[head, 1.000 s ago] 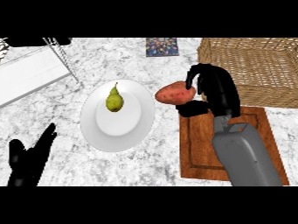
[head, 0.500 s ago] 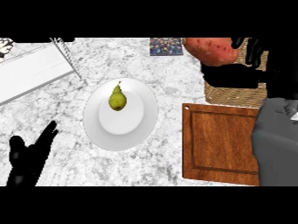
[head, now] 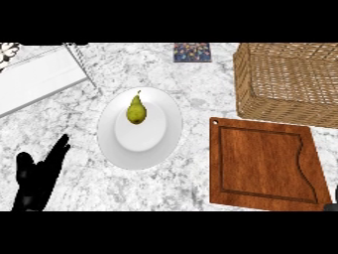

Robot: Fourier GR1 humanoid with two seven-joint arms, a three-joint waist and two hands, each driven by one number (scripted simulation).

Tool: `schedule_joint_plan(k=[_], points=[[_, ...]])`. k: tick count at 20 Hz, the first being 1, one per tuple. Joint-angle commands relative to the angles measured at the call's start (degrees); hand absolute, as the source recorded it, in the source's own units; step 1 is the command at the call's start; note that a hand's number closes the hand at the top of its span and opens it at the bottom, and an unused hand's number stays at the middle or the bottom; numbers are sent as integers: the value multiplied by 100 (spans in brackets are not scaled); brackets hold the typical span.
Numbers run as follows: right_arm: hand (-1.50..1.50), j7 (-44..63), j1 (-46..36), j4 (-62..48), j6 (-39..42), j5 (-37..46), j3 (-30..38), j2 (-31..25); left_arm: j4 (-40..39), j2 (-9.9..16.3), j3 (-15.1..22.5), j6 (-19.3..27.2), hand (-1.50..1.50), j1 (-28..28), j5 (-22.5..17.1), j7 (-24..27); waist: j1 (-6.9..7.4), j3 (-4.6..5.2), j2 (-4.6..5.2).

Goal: Pick the sweet potato from the cutting board and place it in the basket

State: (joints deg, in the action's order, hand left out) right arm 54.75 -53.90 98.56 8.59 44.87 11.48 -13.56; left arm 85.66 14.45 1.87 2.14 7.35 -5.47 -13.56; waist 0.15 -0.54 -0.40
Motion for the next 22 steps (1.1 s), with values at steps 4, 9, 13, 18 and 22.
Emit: schedule_joint_plan(k=[4, 9, 13, 18, 22], points=[[150, -827, 61, -1150, -137, -157, 425, -621, -384, -35, -78, -82, 0, -6, -57, -296, 42, 55, 61], [150, -1659, -69, -2219, -576, -193, 558, -794, -386, -251, 154, 24, 0, -10, 139, -327, 90, 54, 88], [150, -2090, -103, -2862, -744, -510, 890, -945, -516, -223, 17, -132, 0, -112, 53, -124, 78, 55, 79], [150, -2672, 235, -3267, -1292, -1163, 1602, -792, -280, -224, 61, -72, 0, -75, 110, -399, 59, 47, 77], [150, -3282, 335, -3796, -1286, -1379, 1733, -1051, -119, -122, -96, -182, 0, 159, 1, -382, 74, 49, 66]])
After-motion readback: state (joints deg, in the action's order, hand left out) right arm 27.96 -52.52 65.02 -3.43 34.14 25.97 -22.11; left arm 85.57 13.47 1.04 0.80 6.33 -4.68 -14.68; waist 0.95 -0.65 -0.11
